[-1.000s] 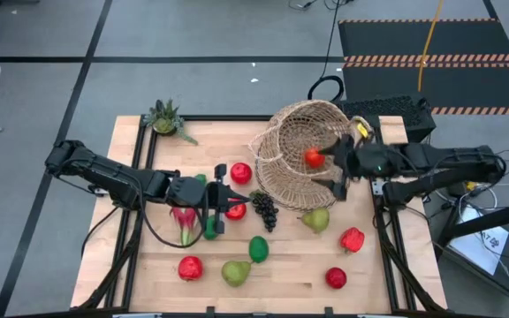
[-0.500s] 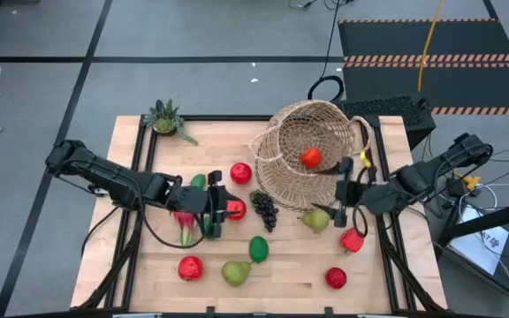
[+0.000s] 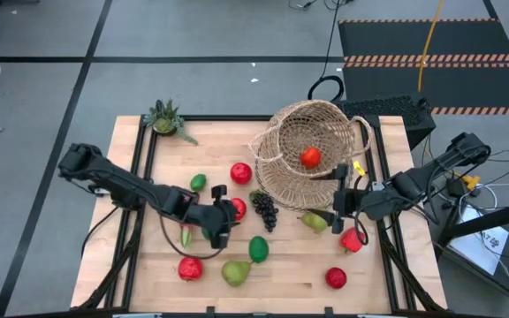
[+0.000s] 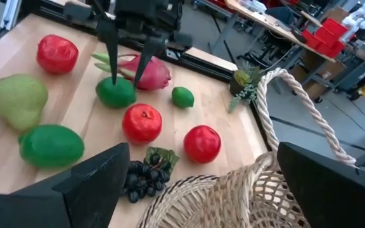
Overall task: Build produce basket
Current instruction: Put the red apple into the brown basket
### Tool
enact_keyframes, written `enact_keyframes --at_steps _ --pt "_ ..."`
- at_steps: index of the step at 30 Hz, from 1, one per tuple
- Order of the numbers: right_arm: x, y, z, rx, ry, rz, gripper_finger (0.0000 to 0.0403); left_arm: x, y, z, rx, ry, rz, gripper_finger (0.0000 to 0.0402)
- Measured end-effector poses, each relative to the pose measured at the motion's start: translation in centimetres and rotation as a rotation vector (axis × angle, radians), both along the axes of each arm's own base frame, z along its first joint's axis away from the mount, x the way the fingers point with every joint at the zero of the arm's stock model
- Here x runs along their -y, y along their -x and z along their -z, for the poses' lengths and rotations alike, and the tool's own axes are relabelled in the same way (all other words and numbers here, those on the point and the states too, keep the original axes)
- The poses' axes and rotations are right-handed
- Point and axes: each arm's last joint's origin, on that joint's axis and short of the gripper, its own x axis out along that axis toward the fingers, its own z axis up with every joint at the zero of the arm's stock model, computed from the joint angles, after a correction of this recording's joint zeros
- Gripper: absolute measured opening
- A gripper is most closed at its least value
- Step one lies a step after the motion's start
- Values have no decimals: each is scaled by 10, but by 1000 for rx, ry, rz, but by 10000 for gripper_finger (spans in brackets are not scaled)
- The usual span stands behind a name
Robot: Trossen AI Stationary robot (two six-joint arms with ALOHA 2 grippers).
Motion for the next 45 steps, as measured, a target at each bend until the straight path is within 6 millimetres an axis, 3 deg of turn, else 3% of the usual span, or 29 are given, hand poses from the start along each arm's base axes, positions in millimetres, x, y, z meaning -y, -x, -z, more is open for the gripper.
enact_keyframes --at_steps 8,25,31,45 --pt "0 0 1 -5 12 -4 393 -14 -7 27 -128 -30 -128 161" --pt "0 1 2 -20 25 -7 393 -43 -13 30 -211 -75 27 172" --pt "0 1 2 -18 14 -5 393 -56 -8 40 -175 -33 52 172" --pt "1 1 4 -34 8 1 393 -58 10 50 -79 23 114 172"
